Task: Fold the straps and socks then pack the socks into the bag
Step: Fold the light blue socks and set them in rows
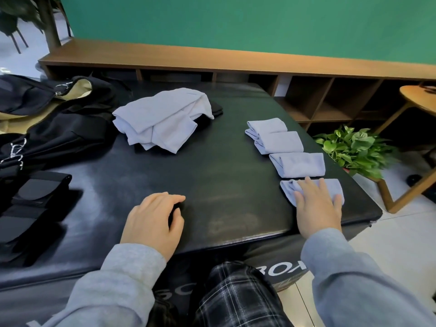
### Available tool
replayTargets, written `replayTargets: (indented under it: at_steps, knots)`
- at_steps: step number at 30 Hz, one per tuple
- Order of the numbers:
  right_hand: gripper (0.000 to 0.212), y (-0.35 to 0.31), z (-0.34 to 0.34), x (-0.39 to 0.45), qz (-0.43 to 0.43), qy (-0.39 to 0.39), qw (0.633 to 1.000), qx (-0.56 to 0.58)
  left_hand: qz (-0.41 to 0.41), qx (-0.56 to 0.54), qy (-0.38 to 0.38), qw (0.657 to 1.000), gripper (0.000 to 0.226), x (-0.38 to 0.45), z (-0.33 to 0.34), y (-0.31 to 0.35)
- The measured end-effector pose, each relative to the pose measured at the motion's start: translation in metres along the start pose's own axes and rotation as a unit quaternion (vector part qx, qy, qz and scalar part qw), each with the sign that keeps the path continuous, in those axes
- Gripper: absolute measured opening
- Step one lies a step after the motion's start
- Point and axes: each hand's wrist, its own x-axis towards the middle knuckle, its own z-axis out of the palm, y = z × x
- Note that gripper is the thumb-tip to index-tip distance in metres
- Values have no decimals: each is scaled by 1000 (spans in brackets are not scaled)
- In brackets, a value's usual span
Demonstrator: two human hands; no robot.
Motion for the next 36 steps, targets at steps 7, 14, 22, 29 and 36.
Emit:
replayTargets:
  at_steps: [7, 14, 22, 29, 36]
  knots:
    - [50, -29, -1, -1, 1, 49, 999, 24, -8, 2, -9, 1000, 35, 2, -3, 1]
    - [60, -110, 7, -35, -178, 0, 981, 82, -45, 93, -77, 992, 60, 13, 5, 0]
    - [59, -132, 31, -22, -187, -107, 976, 32, -18, 124, -123, 984, 62, 48, 12, -10]
    - [63, -136, 31, -13, -210, -117, 970, 25, -39, 90, -83, 992, 66, 91, 25, -18]
    - [63, -144, 35, 2, -224, -123, 967, 20, -54, 81, -75, 992, 59, 120, 29, -24]
